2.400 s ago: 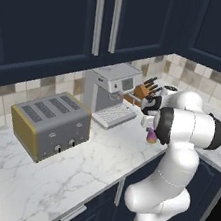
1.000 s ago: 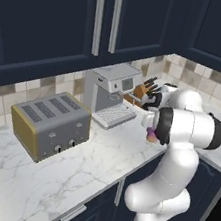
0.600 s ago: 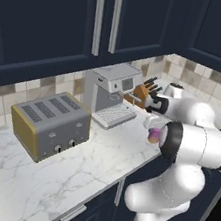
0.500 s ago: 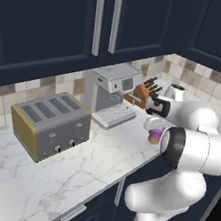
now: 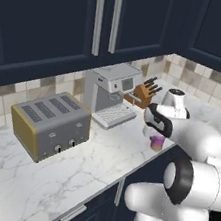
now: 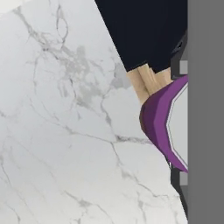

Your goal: Four empty soda cans are scattered around the kitchen. Gather all the cans and cluster them next to the stove for recycling.

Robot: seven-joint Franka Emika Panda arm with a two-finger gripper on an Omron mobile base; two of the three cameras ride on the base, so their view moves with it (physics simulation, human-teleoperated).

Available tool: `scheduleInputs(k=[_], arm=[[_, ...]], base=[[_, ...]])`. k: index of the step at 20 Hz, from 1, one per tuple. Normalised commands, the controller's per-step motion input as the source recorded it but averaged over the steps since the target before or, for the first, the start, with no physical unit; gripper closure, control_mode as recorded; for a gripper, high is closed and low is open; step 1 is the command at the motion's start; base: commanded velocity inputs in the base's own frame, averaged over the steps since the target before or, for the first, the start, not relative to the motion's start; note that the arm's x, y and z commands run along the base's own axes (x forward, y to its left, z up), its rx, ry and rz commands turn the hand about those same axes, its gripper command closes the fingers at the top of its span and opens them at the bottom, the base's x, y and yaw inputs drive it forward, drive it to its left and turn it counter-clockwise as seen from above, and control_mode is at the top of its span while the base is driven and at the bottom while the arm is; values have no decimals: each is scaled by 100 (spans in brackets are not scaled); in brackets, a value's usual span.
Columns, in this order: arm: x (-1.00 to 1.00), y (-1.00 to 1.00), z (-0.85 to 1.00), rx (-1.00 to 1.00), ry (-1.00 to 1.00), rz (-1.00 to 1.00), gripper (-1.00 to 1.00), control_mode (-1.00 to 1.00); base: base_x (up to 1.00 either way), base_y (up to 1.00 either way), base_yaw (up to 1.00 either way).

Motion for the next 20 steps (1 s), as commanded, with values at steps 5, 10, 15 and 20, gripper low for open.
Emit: scheduleInputs(k=[5,10,15,20], arm=[[-39,12,17,-4,0,-5,100,-100],[-3,2,2,0,1,0,100,100],[0,0,0,0,0,0,100,100],[0,0,0,0,0,0,100,100]], base=[[0,0,0],[0,0,0],[-38,5,2],[-51,20,30]])
